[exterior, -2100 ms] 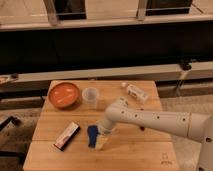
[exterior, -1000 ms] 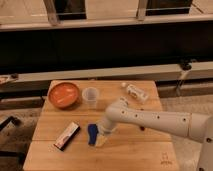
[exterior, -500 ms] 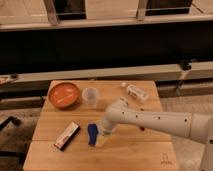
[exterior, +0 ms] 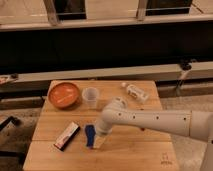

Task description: Place the white sponge in the ceramic bowl

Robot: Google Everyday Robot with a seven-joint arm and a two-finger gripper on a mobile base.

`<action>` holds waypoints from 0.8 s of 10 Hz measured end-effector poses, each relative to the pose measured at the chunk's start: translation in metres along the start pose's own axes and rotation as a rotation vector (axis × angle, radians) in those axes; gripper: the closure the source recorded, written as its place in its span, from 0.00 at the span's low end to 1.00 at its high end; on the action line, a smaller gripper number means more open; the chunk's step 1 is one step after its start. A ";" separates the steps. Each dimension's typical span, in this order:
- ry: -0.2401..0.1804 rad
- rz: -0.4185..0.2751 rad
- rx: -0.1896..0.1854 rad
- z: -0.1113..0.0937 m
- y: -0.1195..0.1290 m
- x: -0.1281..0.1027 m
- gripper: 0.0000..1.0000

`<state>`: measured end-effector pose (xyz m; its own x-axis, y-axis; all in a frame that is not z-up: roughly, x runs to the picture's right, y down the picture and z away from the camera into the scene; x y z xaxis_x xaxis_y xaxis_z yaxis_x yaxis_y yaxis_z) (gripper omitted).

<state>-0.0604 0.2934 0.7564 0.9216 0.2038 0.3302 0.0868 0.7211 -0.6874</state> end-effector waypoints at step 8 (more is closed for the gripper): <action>0.071 -0.017 0.056 -0.018 -0.007 -0.046 1.00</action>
<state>-0.0964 0.2666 0.7343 0.9449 0.1447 0.2935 0.0835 0.7607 -0.6437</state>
